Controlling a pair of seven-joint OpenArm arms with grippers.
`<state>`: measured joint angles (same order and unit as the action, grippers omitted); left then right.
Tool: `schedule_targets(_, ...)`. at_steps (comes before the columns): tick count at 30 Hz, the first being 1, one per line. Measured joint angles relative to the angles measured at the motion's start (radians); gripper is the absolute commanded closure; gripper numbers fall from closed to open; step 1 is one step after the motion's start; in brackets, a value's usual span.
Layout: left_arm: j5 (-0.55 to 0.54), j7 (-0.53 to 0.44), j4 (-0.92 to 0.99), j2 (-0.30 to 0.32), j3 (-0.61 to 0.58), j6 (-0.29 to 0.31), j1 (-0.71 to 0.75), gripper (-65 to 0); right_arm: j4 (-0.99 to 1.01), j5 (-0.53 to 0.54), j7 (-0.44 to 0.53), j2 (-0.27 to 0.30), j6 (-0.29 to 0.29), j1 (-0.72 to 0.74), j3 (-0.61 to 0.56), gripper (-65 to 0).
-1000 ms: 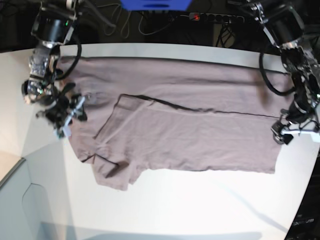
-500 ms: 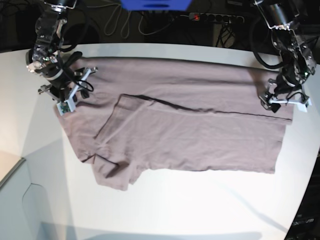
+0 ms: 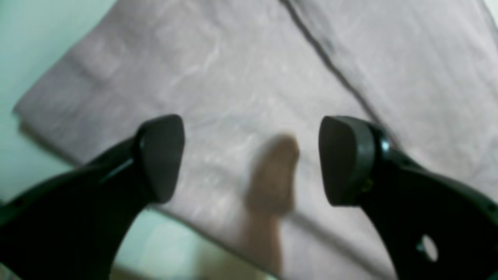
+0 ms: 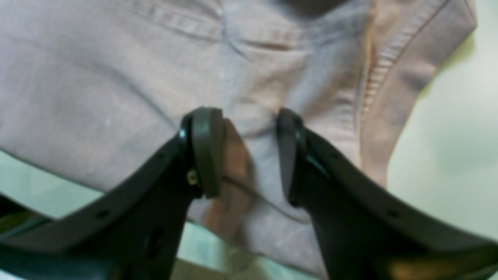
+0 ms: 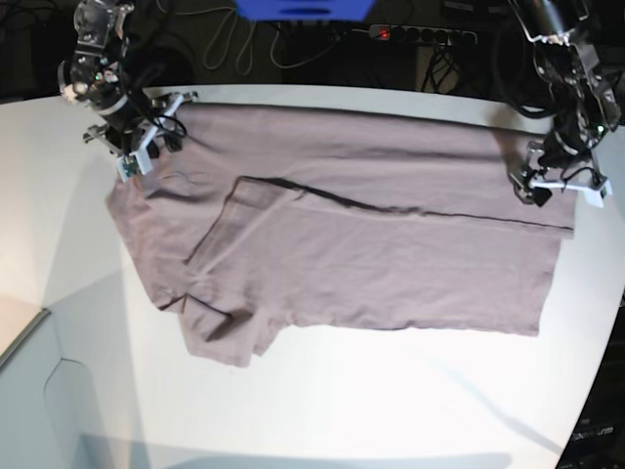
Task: Layout the t-shirt on the table in an organized manner, then fold the t-shirt properly
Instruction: 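Grasp the folded shirt edge with both grippers and straighten it, then move both grippers to the shirt's opposite long edge and grasp it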
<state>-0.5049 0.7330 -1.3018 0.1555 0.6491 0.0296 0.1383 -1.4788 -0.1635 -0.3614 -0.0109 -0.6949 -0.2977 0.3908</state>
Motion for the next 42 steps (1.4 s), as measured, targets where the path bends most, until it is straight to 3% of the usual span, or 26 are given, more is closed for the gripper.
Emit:
schedule_targets(11,0.021,0.059,-0.159,-0.042,0.002,-0.026,0.132,-52.8,-0.013,0.015,0.027,0.020,0.001,-0.065,-0.002,-21.9)
schedule_targets(16,0.021,0.071,-0.205,-0.043,0.002,-0.026,0.147,-52.8,-0.013,0.010,0.087,0.016,0.000,-0.092,0.011,-22.1)
schedule_targets(22,0.019,0.079,-0.334,-0.058,0.002,-0.027,0.165,-52.8,-0.092,-0.020,0.063,-0.001,0.000,-0.078,0.073,-22.2)
schedule_targets(27,0.019,0.075,-0.428,-0.056,0.001,-0.027,0.143,-52.8,-0.154,-0.012,0.076,-0.003,0.000,0.021,0.077,-22.2)
schedule_targets(32,0.027,0.077,-0.424,-0.050,0.002,-0.027,0.013,-52.8,-0.088,-0.021,0.058,0.002,0.000,0.181,0.077,-22.3)
schedule_targets(36,0.022,0.080,-0.355,-0.027,-0.011,-0.017,-0.106,-52.8,0.056,-0.023,0.076,0.021,-0.001,0.355,0.067,-22.3)
schedule_targets(42,0.031,0.069,-0.110,0.028,-0.012,-0.026,-0.282,-52.8,0.415,-0.161,0.071,0.082,0.003,0.581,0.079,-26.9)
